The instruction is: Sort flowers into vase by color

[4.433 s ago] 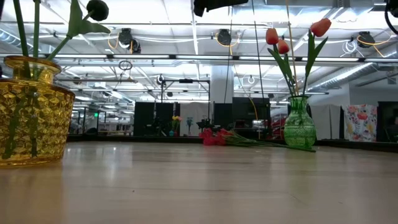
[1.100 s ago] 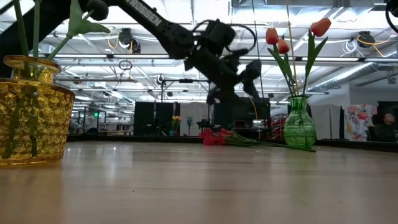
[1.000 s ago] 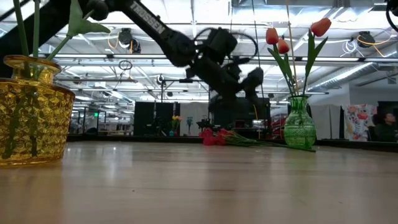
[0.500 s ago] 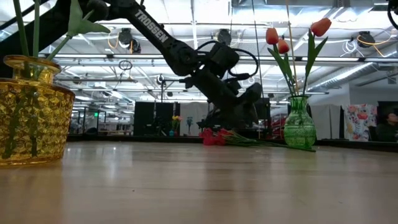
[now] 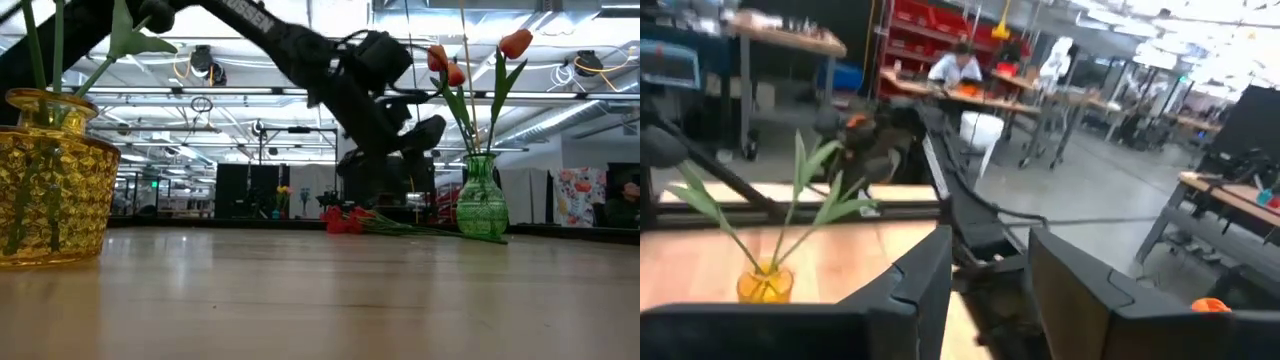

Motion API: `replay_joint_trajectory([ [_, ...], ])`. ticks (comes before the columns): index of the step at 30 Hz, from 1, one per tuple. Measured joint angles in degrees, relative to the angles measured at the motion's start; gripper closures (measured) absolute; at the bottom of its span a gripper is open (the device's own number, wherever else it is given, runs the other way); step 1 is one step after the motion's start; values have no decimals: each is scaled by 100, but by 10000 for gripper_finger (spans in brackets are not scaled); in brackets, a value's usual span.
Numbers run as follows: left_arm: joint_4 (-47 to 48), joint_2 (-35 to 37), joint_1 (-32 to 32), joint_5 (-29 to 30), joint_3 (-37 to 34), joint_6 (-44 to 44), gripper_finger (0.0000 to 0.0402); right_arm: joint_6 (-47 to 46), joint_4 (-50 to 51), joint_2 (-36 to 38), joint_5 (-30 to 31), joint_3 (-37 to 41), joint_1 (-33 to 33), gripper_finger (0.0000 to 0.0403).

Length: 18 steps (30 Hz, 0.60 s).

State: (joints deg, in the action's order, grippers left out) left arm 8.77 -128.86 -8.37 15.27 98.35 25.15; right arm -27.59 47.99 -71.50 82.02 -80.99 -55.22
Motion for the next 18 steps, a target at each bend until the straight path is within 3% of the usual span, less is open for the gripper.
replay_joint_trajectory([
  [4,687,469,399,89,0,-310,236,980,-485,69,-958,-220,792,297],
  [10,1546,1454,923,987,-87,-773,289,1661,-227,70,-1856,-977,1900,320],
  [14,1922,2177,1287,1170,-310,-1030,318,1483,702,34,-2442,-1097,2601,316],
  [18,1833,2786,1664,1646,-838,-1260,342,180,2381,92,-2397,-1095,2637,308],
])
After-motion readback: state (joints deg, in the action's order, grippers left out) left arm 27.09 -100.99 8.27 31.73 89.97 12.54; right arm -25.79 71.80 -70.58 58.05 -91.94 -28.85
